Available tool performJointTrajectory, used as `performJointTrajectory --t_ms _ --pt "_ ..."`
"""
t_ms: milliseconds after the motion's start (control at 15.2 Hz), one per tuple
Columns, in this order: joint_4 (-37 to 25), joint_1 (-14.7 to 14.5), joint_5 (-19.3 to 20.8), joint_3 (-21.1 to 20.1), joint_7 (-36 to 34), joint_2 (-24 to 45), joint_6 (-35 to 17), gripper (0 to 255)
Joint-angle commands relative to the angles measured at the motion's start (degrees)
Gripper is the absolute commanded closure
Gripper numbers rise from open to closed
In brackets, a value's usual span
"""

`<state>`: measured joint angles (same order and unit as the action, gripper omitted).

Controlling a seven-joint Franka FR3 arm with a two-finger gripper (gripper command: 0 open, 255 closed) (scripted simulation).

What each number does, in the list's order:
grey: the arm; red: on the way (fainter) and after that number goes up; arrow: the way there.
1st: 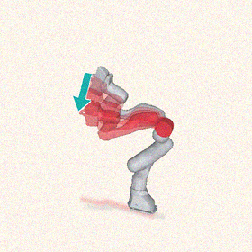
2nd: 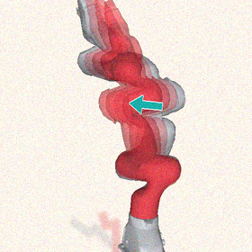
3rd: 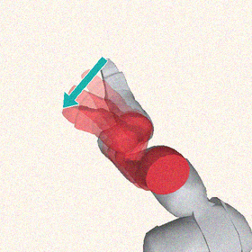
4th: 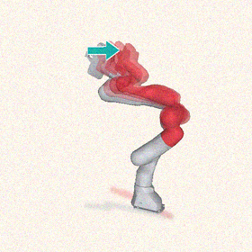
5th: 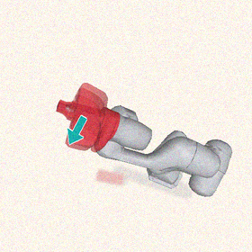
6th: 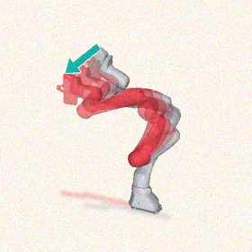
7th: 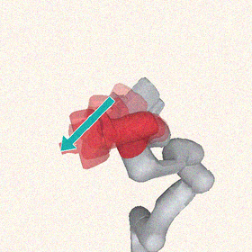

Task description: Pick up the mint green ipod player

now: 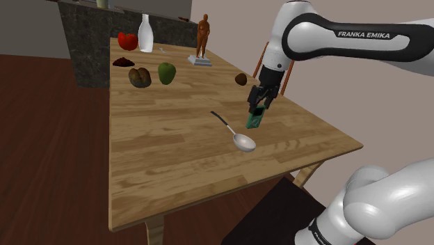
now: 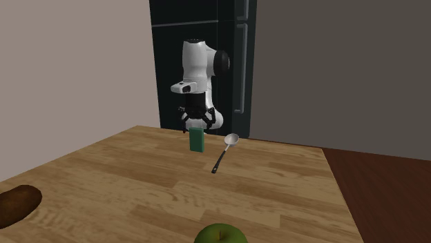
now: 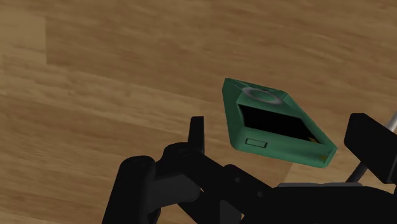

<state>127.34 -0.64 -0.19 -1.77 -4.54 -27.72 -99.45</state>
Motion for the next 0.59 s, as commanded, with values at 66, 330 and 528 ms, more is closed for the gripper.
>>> performJointTrajectory --t_ms 66,330,528 --pt "2.0 0.0 0.0 -0.1 -0.1 0.1 -2.1 0" --pt "2.0 0.0 0.0 -0.1 -0.1 0.0 -2.0 255" --pt "2.0 0.0 0.0 -0.1 -0.1 0.0 -2.0 255"
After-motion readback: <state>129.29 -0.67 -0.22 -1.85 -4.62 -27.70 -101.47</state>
